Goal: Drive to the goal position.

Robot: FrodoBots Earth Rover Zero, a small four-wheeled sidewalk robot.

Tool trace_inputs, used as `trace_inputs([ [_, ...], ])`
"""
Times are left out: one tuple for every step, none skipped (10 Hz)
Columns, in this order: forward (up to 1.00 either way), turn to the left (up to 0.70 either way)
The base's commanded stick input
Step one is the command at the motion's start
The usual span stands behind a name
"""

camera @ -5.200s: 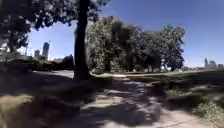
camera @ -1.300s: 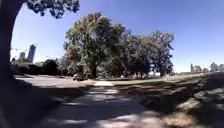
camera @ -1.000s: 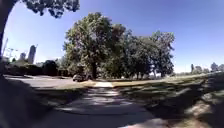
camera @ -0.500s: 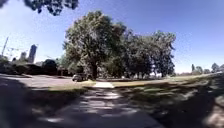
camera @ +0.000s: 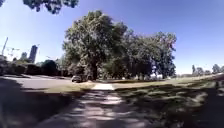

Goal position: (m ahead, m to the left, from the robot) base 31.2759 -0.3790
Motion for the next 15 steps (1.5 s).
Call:
trace_inputs([
  [0.85,0.02],
  [0.85,0.02],
  [0.85,0.01],
  [0.85,0.0],
  [0.85,0.0],
  [0.85,0.0],
  [0.85,0.0],
  [0.85,0.05],
  [0.85,0.3],
  [0.85,0.34],
  [0.85,0.34],
  [0.85,0.34],
  [0.85,0.29],
  [0.85,0.22],
  [0.85,0.0],
])
